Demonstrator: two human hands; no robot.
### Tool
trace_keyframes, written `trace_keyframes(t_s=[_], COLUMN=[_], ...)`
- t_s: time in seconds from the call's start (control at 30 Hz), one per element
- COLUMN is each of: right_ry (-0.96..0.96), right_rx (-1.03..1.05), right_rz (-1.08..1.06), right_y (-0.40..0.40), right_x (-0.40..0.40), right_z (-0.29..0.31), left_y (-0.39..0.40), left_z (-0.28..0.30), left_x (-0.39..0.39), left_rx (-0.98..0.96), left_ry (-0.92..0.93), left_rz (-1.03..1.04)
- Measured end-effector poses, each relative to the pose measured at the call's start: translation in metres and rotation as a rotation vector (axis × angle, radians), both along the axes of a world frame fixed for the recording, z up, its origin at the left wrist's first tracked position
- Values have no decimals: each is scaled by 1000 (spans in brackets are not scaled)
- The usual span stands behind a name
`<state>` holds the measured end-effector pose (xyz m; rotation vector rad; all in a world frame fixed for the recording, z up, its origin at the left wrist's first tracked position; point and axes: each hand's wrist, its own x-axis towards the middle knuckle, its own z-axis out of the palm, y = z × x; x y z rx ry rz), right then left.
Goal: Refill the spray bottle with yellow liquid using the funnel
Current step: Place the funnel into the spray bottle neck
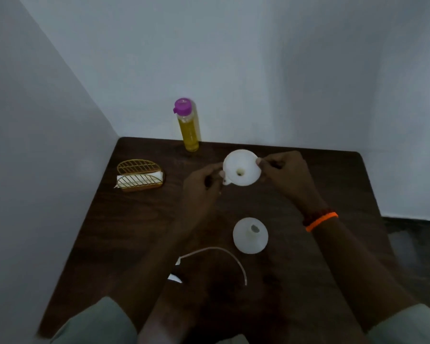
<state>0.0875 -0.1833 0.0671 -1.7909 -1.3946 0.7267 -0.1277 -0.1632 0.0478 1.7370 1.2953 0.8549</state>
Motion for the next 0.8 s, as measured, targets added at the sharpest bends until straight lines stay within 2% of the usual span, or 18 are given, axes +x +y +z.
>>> trace_keyframes(t_s=[0.27, 0.8], right_ry=[-70, -60], right_rx=[-11, -98], right_rz=[-33, -103], right_y=[-85, -125], right_x=[-6, -11], right_z=[36, 1], left_y=[-66, -89], left_z=[32, 10], left_x=[-14, -12], left_rx=[-94, -120], left_ry=[-166, 2], left_rz=[-122, -178])
